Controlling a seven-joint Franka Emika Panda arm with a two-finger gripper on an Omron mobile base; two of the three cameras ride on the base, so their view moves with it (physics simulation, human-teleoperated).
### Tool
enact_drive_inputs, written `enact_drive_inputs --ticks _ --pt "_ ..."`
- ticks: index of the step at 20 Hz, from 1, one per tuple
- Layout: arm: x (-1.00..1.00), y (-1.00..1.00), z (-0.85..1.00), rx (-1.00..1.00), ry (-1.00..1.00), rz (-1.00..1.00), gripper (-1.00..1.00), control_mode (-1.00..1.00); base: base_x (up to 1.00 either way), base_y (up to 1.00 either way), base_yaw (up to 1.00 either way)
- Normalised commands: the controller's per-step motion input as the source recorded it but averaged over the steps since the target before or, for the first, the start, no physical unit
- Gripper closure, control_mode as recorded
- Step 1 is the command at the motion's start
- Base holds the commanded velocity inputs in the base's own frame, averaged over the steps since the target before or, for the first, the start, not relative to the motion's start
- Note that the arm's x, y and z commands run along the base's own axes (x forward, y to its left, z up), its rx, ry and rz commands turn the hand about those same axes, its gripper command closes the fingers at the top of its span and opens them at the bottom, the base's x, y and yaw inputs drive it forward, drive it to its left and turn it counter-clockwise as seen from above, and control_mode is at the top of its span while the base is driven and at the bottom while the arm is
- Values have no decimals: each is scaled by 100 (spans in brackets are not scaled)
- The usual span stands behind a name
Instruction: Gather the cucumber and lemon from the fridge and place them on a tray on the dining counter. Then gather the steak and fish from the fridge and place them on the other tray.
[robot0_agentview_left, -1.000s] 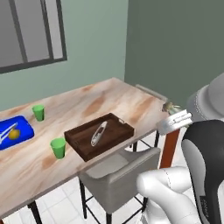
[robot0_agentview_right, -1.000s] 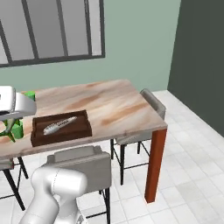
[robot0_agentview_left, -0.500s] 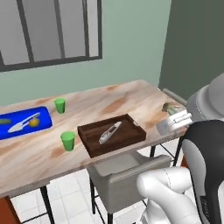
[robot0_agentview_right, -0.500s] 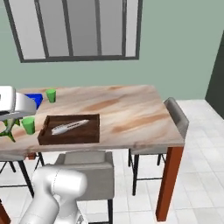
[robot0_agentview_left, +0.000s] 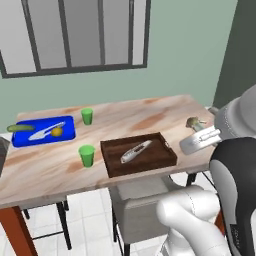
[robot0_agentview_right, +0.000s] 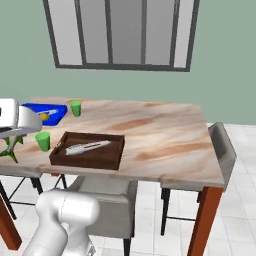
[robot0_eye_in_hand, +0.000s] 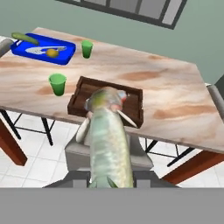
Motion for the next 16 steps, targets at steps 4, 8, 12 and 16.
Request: enact_drive_inputs --ticks 4,8,12,16 --pt "0 0 0 0 0 0 100 100 86 -23 21" --pt "39 -8 -2 0 4 5 100 -100 40 -10 8" --pt "85 -20 -27 0 17 3 100 -100 0 0 0" --pt "98 -12 -37 0 25 0 100 -100 0 0 0"
